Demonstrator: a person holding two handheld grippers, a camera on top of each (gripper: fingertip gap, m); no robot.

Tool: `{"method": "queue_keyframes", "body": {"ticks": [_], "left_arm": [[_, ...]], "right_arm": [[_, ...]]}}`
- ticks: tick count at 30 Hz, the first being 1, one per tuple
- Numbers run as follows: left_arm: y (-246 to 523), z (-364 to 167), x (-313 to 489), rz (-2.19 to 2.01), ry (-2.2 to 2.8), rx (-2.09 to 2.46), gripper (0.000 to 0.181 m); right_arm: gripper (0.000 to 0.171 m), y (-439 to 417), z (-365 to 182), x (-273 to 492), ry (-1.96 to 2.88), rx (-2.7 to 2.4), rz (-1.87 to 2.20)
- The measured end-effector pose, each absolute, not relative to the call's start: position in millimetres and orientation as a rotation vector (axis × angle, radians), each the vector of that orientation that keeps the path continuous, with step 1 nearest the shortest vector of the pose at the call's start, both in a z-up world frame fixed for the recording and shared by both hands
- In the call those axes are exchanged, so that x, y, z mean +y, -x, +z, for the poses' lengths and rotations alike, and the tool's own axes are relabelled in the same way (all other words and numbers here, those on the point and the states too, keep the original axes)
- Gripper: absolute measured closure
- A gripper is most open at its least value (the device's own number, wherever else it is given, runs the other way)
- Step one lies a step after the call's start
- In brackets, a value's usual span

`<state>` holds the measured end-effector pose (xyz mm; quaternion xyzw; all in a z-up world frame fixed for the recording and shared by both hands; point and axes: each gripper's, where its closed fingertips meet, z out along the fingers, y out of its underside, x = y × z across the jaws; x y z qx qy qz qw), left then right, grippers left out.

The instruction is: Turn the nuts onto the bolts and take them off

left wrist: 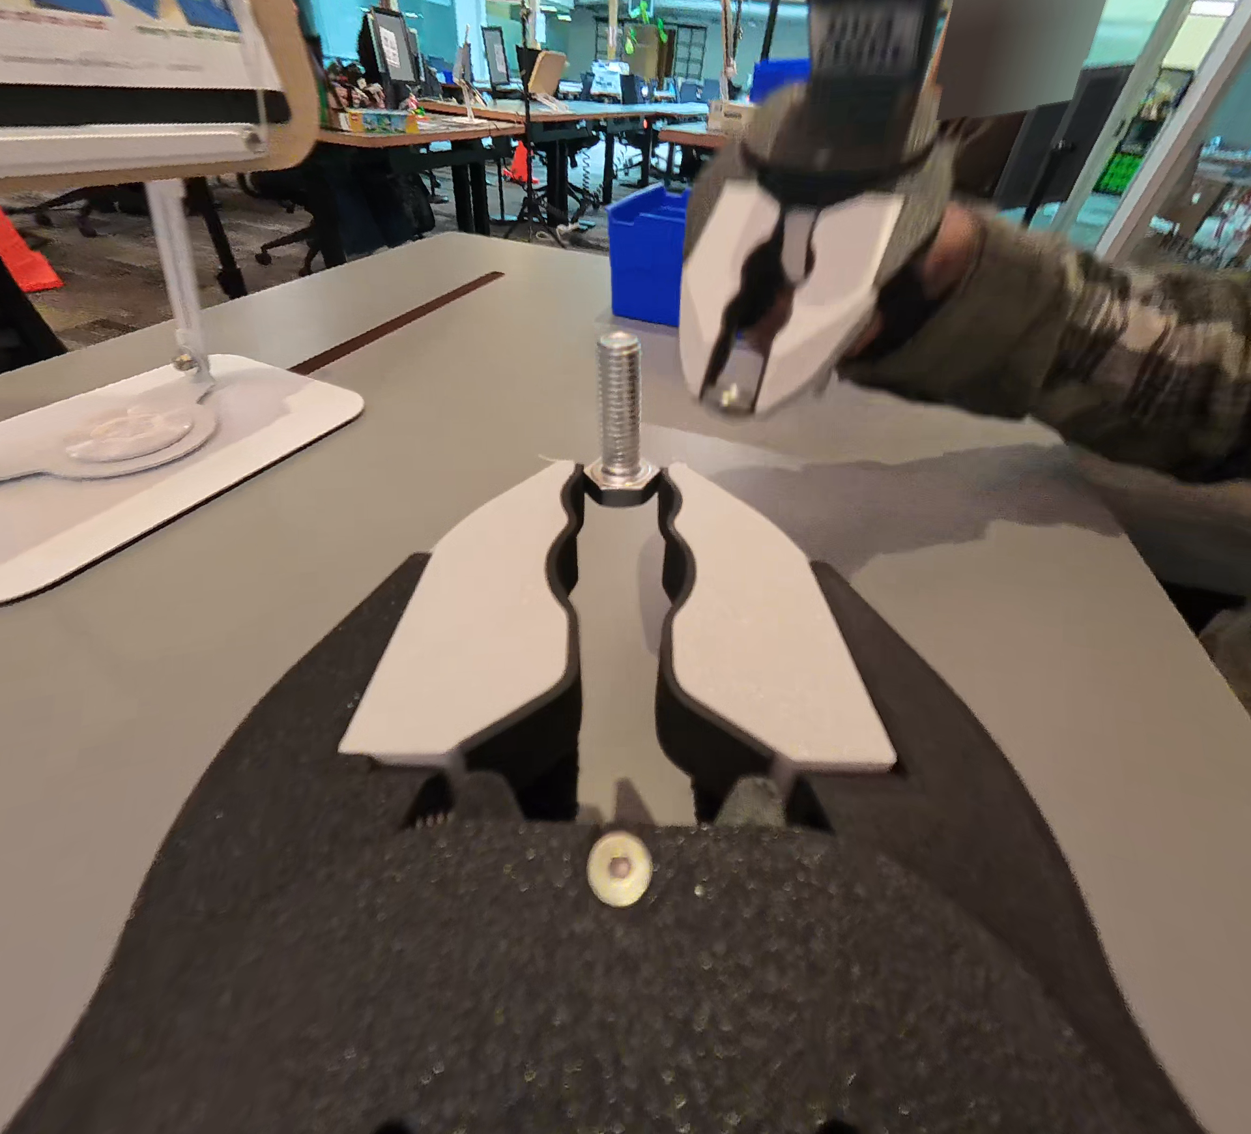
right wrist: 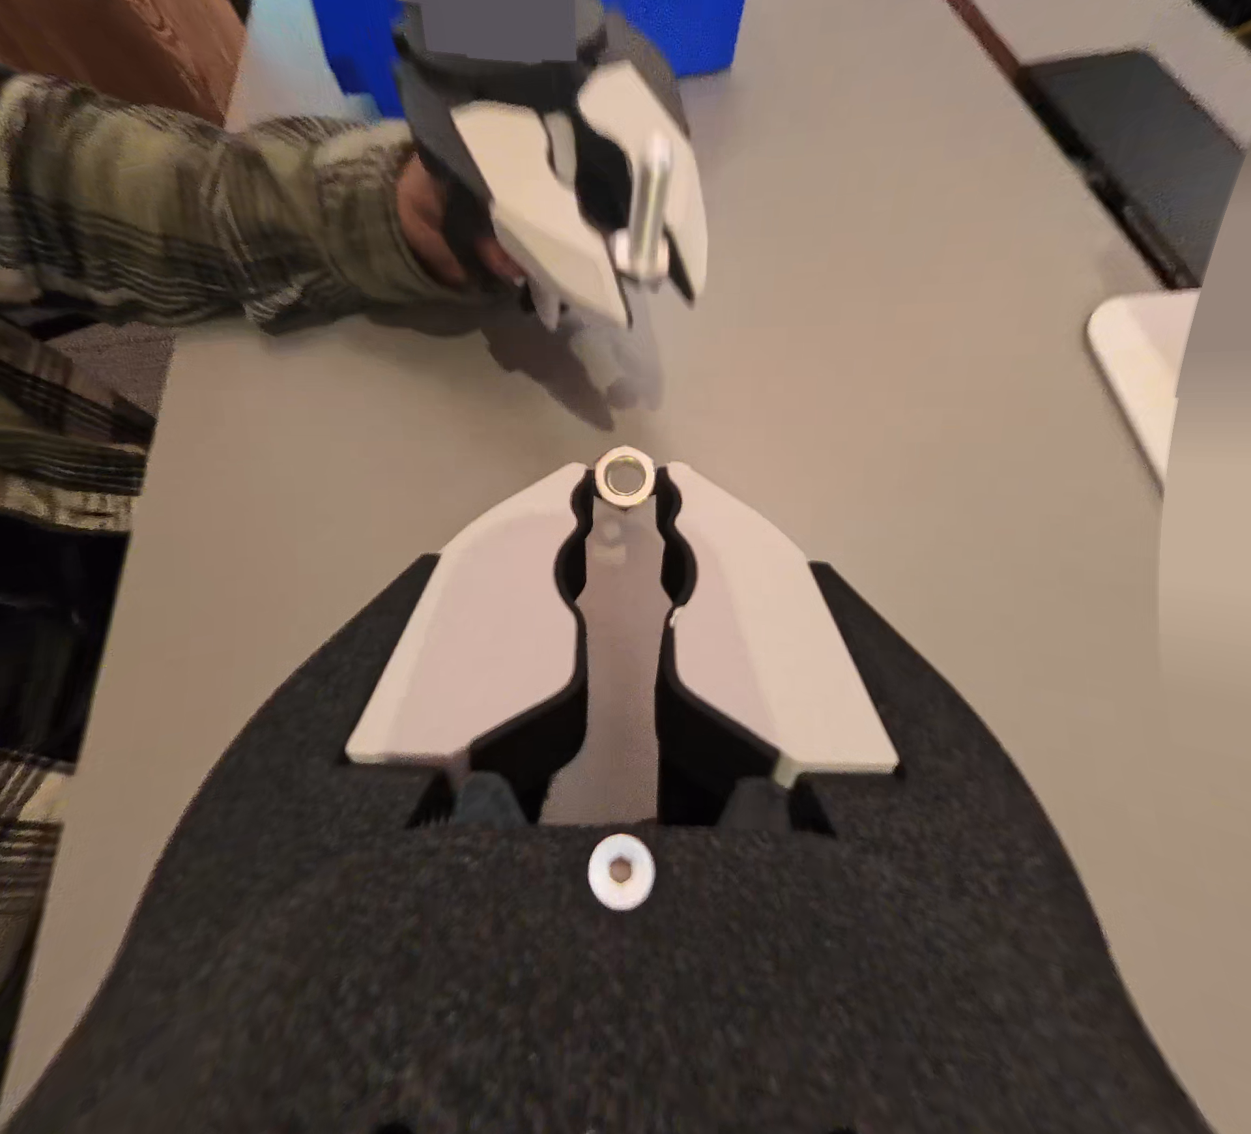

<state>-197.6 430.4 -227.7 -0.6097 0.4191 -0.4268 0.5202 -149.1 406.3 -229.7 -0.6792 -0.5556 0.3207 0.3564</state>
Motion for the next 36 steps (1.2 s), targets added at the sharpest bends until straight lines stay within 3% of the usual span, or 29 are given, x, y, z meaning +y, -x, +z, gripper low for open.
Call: {"method": "queue_keyframes", "body": {"ticks": [1, 6, 20, 36], "left_arm": [[192.9, -228.8, 426.3, -1.008, 1.460, 1.032, 0.161], [174.0, -229.1, 407.3, -0.931, 1.417, 1.135, 0.161], [163.3, -234.8, 400.3, -0.776, 1.412, 1.211, 0.161], [160.8, -228.7, 394.8, -0.878, 1.371, 1.180, 0.161]], "right_arm": [[0.154, 149.8, -215.4, 403.5, 1.729, -1.455, 0.816], [0.154, 163.2, -177.7, 394.7, 1.671, -1.561, 0.744], [0.154, 177.4, -194.6, 392.7, 1.713, -1.660, 0.689], [0.154, 176.8, -189.5, 389.0, 1.639, -1.635, 0.854]]}}
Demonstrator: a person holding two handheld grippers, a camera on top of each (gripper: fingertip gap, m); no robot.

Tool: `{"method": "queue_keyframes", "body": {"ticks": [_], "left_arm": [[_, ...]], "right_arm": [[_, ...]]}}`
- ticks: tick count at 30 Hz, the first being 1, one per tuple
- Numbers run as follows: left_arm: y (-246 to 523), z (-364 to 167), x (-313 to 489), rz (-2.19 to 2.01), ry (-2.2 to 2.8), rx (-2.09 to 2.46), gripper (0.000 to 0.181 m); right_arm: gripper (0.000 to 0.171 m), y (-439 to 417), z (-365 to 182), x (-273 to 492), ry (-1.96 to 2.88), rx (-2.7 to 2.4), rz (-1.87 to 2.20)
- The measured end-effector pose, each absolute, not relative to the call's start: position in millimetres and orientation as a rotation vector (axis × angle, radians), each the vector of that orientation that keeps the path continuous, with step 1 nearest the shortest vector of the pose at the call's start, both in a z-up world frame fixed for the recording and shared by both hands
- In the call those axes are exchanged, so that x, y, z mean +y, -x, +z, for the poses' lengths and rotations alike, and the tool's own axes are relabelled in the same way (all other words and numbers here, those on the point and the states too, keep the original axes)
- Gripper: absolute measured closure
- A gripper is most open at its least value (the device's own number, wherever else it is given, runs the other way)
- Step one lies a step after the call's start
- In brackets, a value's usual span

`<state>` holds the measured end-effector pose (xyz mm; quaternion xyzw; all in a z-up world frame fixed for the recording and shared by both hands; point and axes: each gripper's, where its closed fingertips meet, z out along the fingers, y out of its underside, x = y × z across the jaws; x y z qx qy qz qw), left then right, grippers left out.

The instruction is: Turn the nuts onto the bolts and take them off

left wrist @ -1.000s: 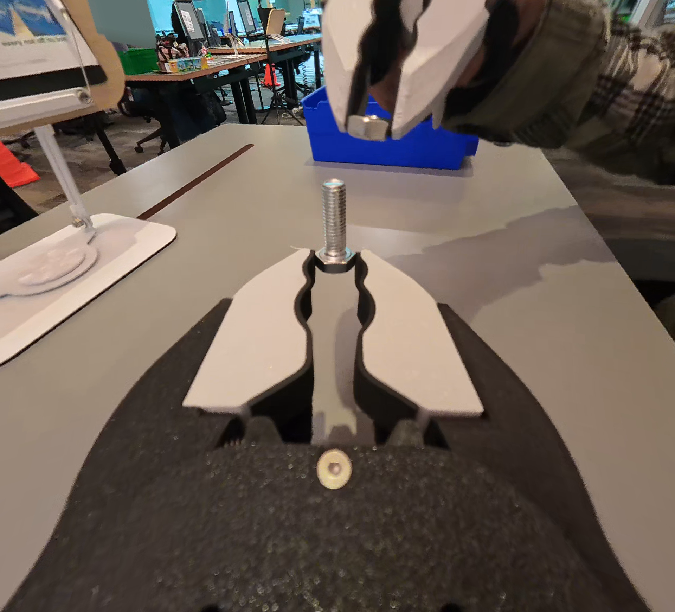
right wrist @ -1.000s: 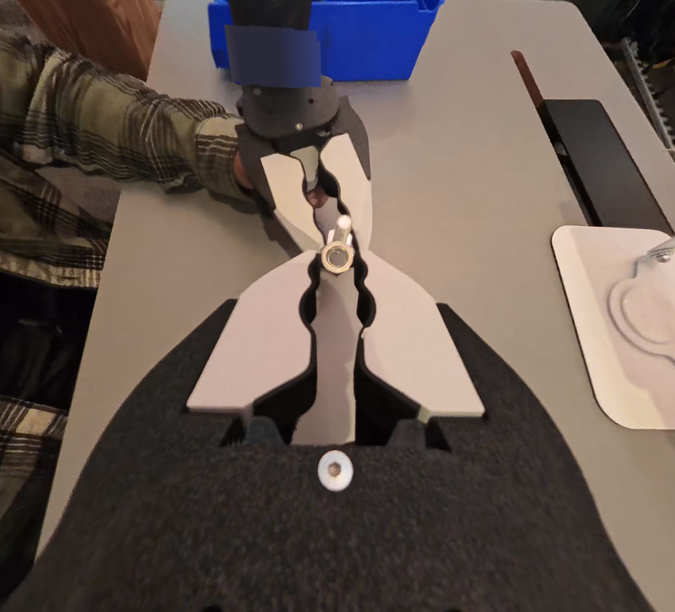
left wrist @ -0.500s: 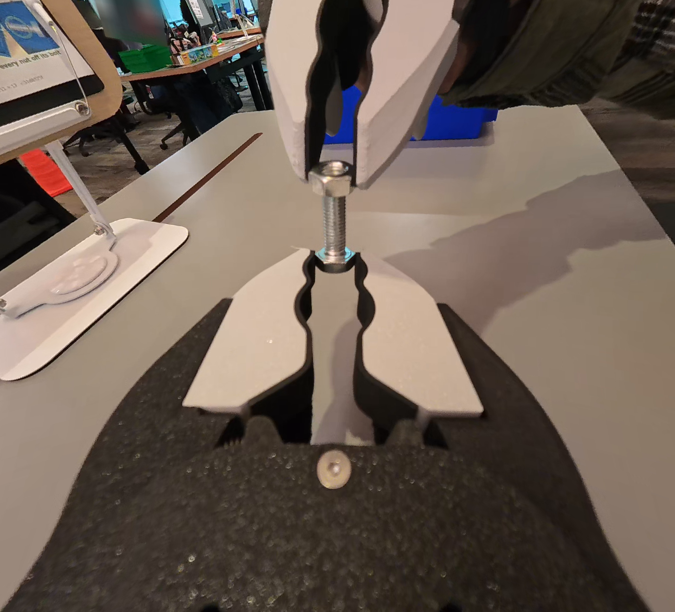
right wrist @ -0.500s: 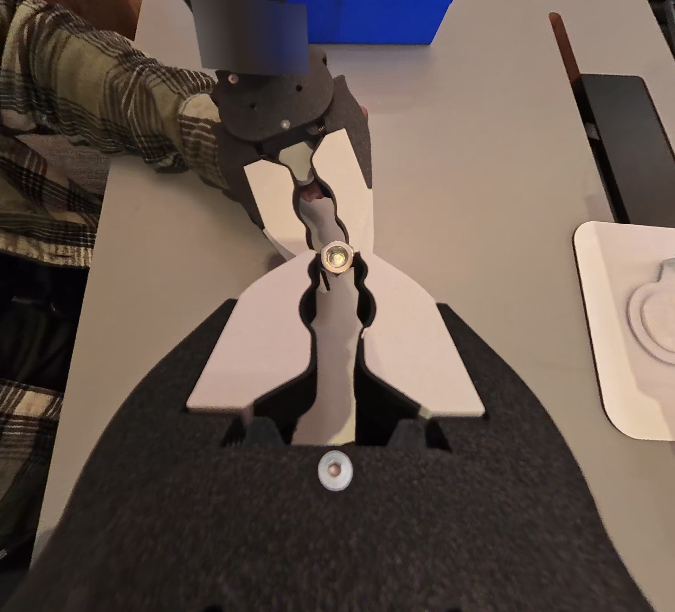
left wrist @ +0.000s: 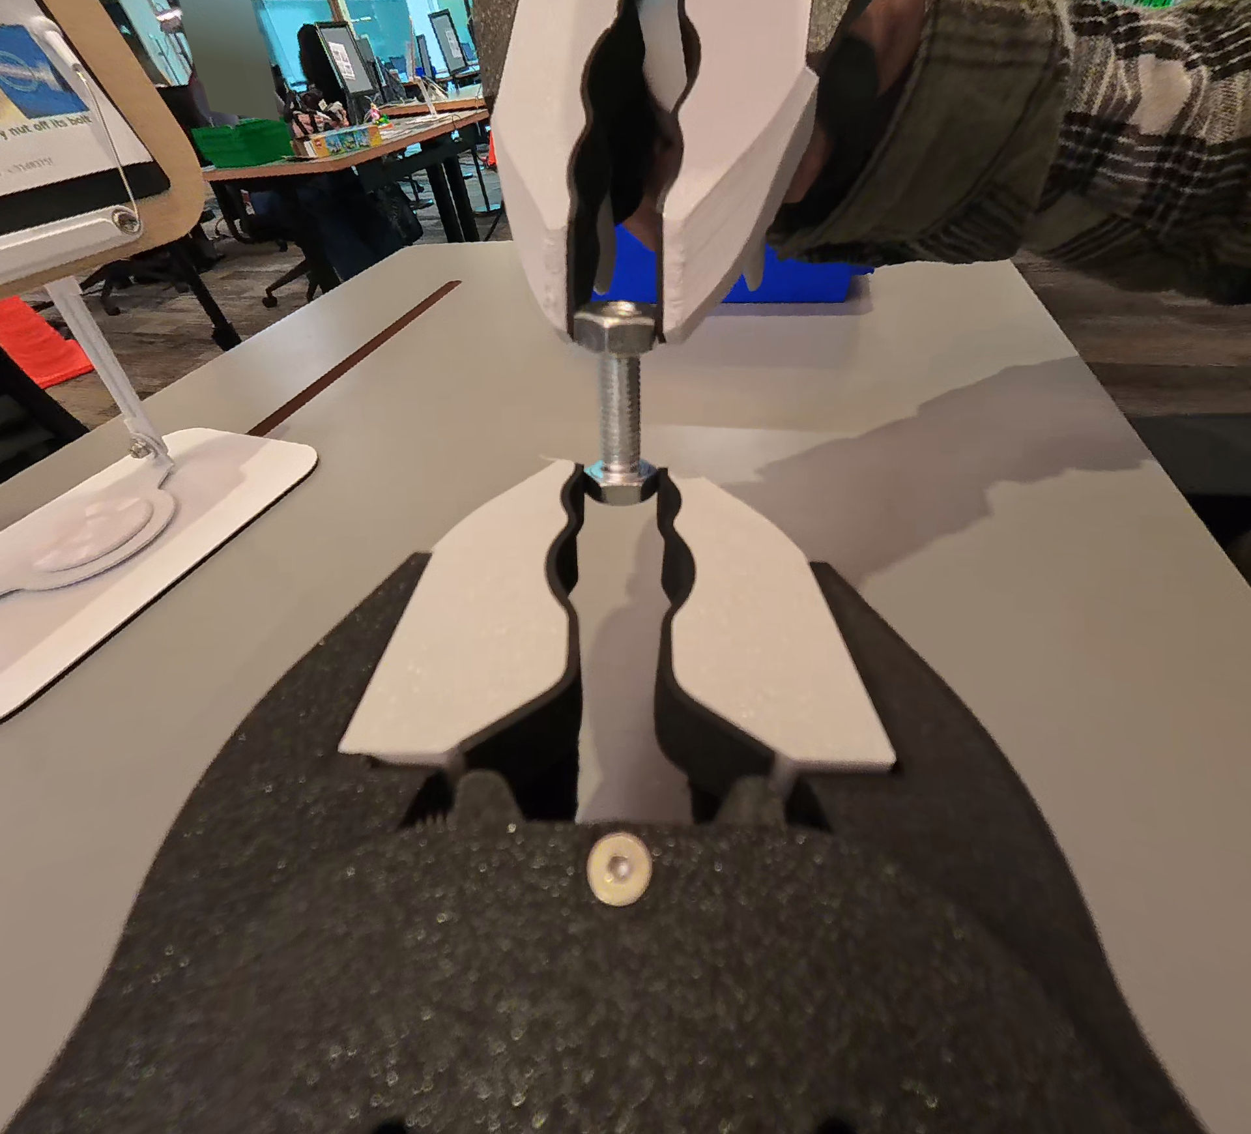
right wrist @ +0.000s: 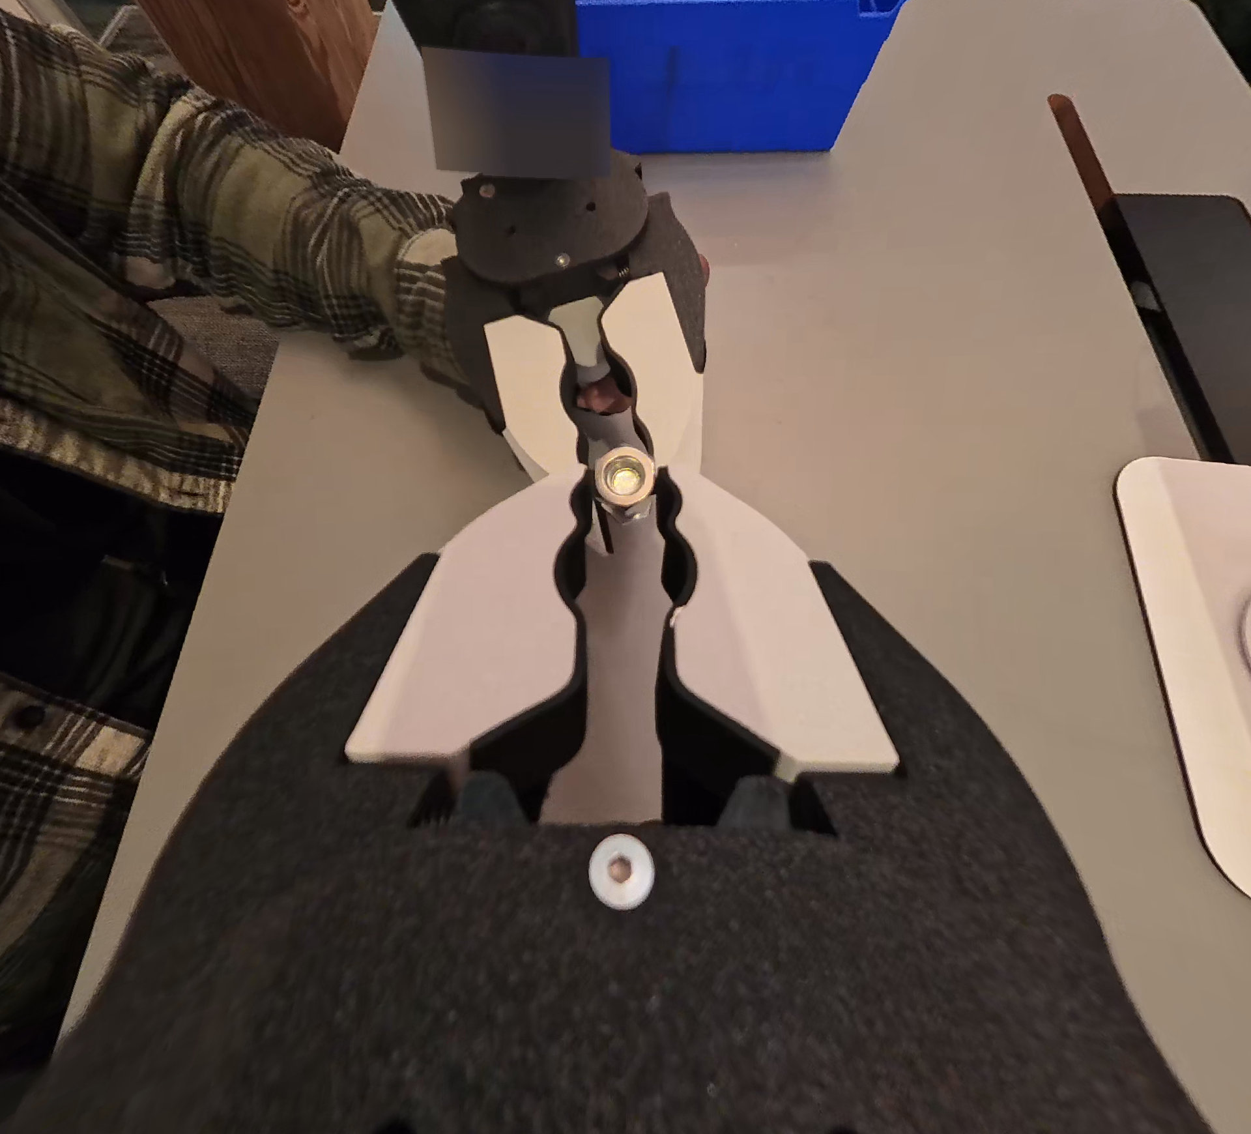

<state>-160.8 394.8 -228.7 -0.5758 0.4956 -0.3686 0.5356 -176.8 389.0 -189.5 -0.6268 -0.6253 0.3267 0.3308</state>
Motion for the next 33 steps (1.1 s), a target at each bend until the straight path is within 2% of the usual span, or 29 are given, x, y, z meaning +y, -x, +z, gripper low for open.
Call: {"method": "queue_keyframes", "body": {"ticks": [19, 22, 33], "left_arm": [[158.6, -228.2, 392.7, -0.918, 1.376, 1.176, 0.161], [160.0, -227.2, 394.2, -0.919, 1.377, 1.164, 0.161], [161.1, -226.8, 398.8, -0.880, 1.397, 1.125, 0.161]], "right_arm": [[0.137, 175.7, -184.5, 390.1, 1.612, -1.580, 0.851], [0.131, 173.1, -181.4, 393.0, 1.602, -1.511, 0.858], [0.128, 179.3, -171.1, 406.0, 1.598, -1.050, 0.854]]}}
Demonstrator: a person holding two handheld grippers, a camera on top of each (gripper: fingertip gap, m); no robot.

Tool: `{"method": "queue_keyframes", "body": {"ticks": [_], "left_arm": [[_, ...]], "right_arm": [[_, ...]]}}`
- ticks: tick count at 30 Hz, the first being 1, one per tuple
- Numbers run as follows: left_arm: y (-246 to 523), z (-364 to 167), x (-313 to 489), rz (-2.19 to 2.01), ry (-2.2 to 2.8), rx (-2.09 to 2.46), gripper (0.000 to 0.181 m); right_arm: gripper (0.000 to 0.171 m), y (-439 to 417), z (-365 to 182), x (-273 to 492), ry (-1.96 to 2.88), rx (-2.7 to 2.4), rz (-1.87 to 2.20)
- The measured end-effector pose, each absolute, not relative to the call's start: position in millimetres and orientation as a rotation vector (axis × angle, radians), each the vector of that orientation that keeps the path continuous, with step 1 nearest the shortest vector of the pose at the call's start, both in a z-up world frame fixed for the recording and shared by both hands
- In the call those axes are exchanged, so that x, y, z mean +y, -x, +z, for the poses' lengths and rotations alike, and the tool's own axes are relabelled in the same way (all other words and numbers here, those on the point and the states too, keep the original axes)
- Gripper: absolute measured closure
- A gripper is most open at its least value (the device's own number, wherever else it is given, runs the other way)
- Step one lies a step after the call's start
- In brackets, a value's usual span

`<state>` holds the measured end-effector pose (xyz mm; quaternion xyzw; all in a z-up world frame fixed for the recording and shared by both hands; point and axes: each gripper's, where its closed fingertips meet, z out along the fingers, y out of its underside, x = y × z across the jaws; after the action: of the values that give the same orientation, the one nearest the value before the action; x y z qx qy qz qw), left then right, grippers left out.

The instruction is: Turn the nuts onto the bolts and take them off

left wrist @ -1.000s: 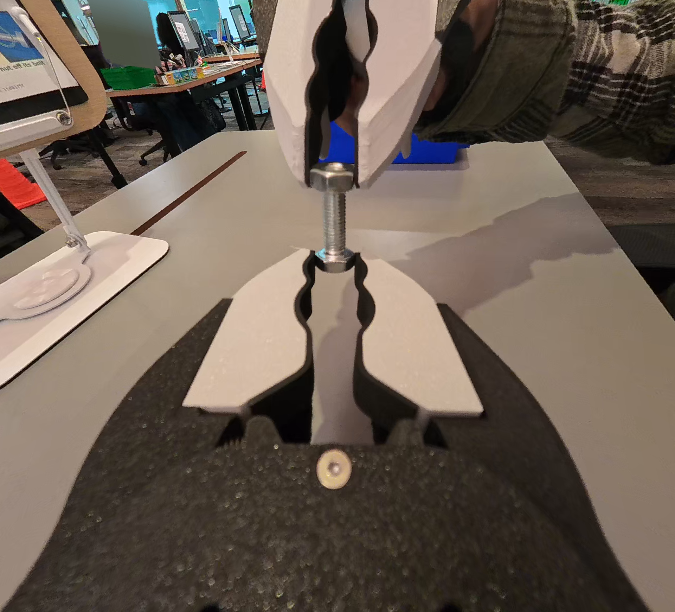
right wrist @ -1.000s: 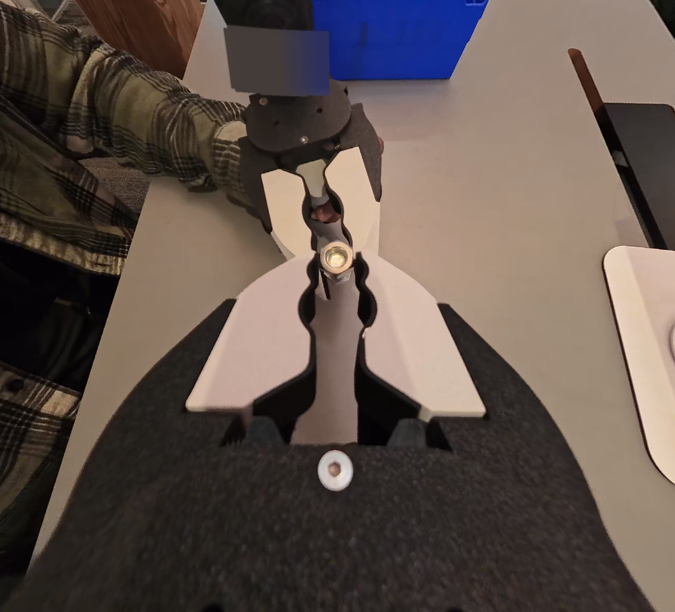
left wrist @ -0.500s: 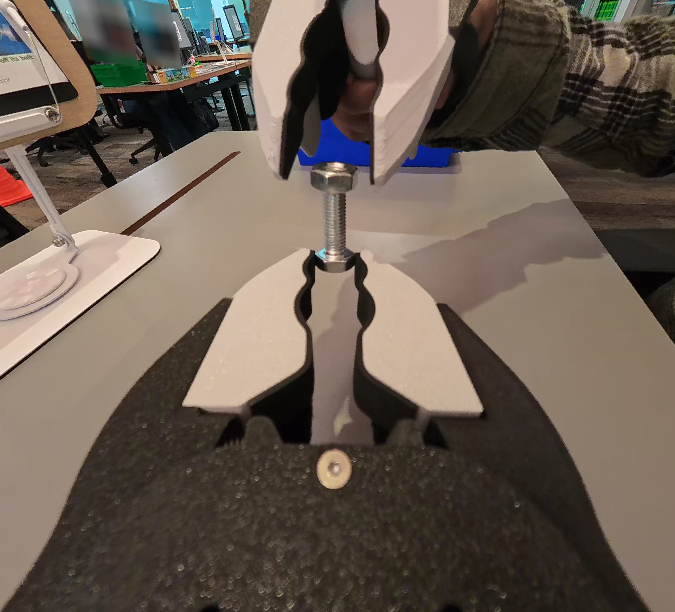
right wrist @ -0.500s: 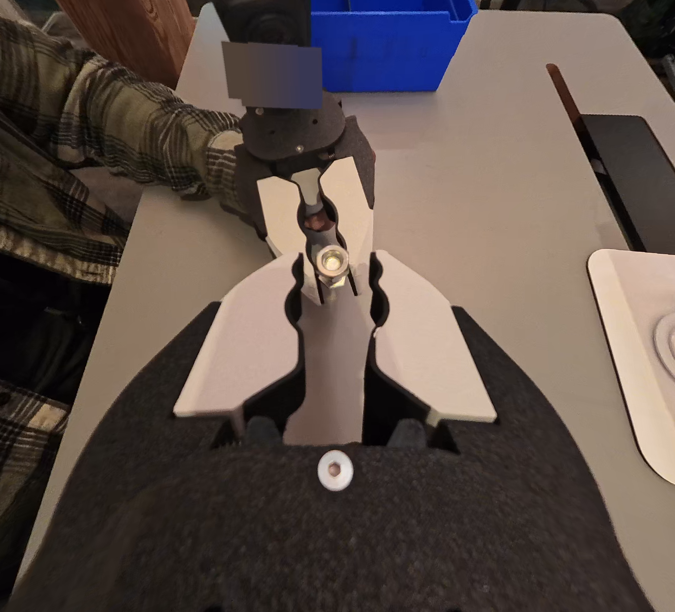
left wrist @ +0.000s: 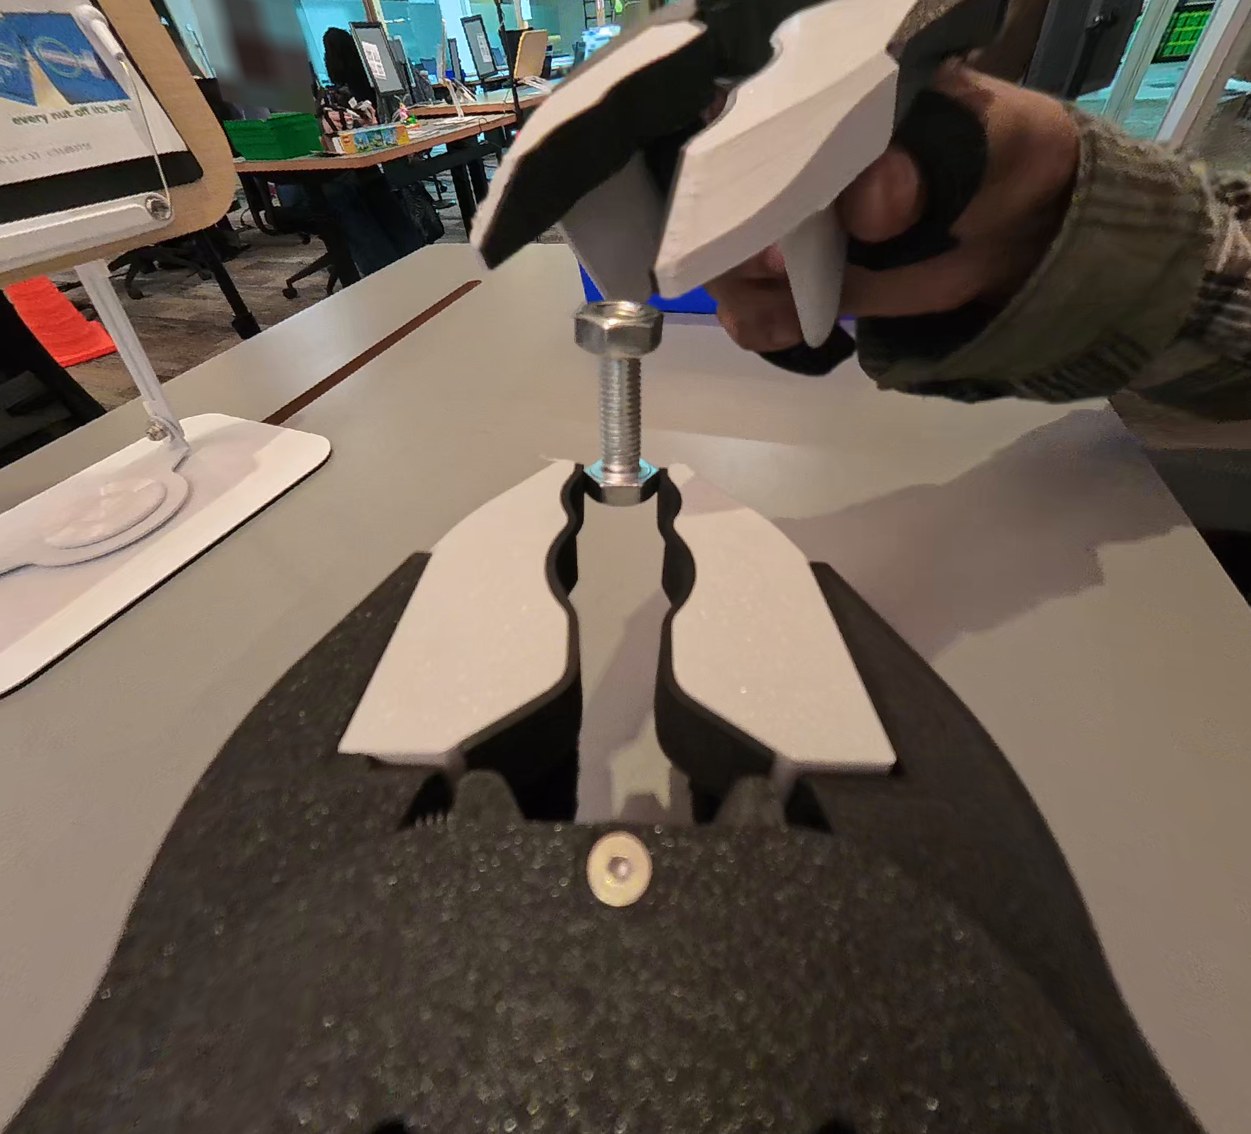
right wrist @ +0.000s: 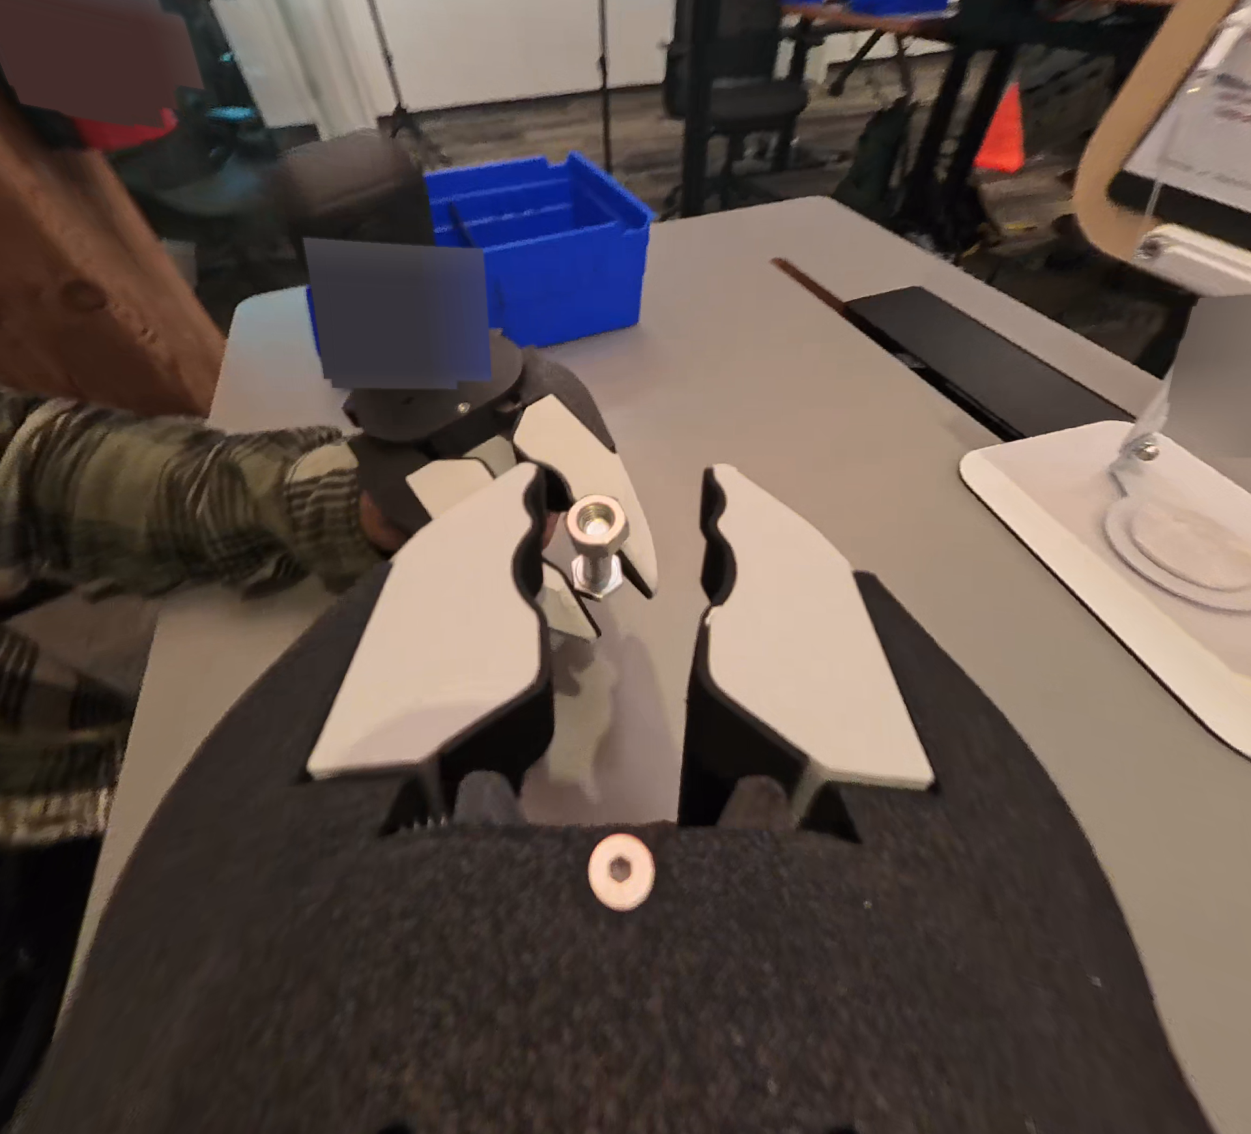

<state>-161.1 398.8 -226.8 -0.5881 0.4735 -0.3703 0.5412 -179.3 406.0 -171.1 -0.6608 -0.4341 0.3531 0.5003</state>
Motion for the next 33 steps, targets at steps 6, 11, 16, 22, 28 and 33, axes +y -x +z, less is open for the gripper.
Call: {"method": "queue_keyframes", "body": {"ticks": [6, 11, 16, 22, 28, 33], "left_arm": [[159.5, -225.8, 397.6, -0.908, 1.400, 1.108, 0.161], [158.7, -222.0, 393.3, -0.946, 1.375, 1.111, 0.161], [155.7, -214.9, 379.4, -1.073, 1.305, 1.144, 0.161], [155.3, -205.5, 367.3, -1.129, 1.220, 1.179, 0.161], [155.9, -200.0, 364.2, -1.184, 1.184, 1.156, 0.161], [158.2, -190.5, 360.2, -1.283, 1.125, 1.102, 0.162]], "right_arm": [[0.132, 185.6, -179.5, 406.5, 1.581, -0.946, 0.815], [0.151, 190.6, -178.3, 397.6, 1.498, -1.020, 0.870], [0.152, 190.6, -172.3, 381.7, 1.376, -1.191, 0.990], [0.152, 180.9, -166.3, 364.3, 1.214, -1.352, 1.210], [0.152, 180.2, -159.8, 359.5, 1.068, -1.337, 1.270], [0.152, 185.4, -147.3, 355.9, 0.944, -1.277, 1.337]]}}
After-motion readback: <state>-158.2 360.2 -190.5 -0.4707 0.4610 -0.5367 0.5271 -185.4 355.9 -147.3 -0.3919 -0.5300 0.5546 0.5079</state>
